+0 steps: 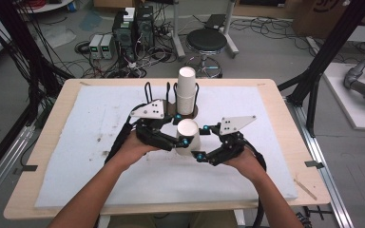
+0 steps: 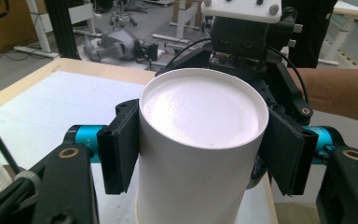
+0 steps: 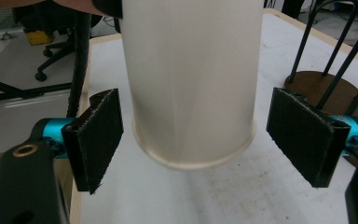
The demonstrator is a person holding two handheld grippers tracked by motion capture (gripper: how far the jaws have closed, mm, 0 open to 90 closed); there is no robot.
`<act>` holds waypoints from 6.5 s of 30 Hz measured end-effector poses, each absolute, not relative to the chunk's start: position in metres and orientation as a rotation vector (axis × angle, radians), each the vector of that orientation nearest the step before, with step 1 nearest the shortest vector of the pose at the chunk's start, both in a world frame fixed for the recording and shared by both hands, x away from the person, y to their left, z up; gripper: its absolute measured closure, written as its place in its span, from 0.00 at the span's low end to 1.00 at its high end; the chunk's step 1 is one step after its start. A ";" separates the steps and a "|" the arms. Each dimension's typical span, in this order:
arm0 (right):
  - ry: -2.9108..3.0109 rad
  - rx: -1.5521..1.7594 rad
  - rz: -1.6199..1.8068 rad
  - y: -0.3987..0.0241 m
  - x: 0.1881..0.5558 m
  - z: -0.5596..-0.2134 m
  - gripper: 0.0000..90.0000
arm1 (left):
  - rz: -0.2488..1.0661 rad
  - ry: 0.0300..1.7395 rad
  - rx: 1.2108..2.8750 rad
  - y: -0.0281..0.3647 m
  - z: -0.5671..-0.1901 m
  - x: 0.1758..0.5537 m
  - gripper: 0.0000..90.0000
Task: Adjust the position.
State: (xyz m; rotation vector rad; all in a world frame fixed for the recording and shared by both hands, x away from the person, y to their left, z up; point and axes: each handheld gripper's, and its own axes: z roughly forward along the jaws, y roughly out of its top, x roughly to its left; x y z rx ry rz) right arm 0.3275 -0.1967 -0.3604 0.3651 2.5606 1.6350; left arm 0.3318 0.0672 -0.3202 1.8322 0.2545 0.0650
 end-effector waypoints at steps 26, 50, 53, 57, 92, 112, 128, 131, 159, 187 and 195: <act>2.563 0.316 1.709 -0.198 0.325 -0.371 0.33 | 0.031 0.225 1.810 0.057 -0.327 0.327 0.39; 2.690 0.244 1.534 -0.206 0.328 -0.359 0.36 | 0.001 0.244 1.891 0.071 -0.319 0.327 0.19; 2.706 0.233 1.499 -0.206 0.329 -0.355 0.36 | 0.001 0.238 1.918 0.072 -0.315 0.328 0.19; 2.745 0.200 1.426 -0.205 0.330 -0.349 0.36 | -0.002 0.238 1.937 0.072 -0.311 0.329 0.19; 2.916 0.047 1.041 -0.170 0.334 -0.335 0.36 | -0.070 0.173 2.131 0.052 -0.308 0.335 0.24; 2.941 0.033 1.009 -0.167 0.333 -0.336 0.35 | -0.072 0.162 2.150 0.052 -0.311 0.337 0.40; 2.736 0.220 1.420 -0.203 0.333 -0.329 0.21 | -0.036 0.203 1.998 0.070 -0.316 0.338 0.40; 2.702 0.238 1.469 -0.209 0.331 -0.331 0.21 | -0.025 0.207 1.970 0.073 -0.316 0.338 0.40; 2.534 0.376 1.725 -0.239 0.320 -0.362 0.21 | -0.026 0.210 1.777 0.090 -0.329 0.330 0.40; 2.470 0.320 1.914 -0.226 0.318 -0.377 0.21 | -0.086 0.168 1.717 0.082 -0.329 0.327 0.40; 2.432 0.270 1.984 -0.227 0.318 -0.380 0.28 | -0.091 0.164 1.703 0.081 -0.330 0.326 0.40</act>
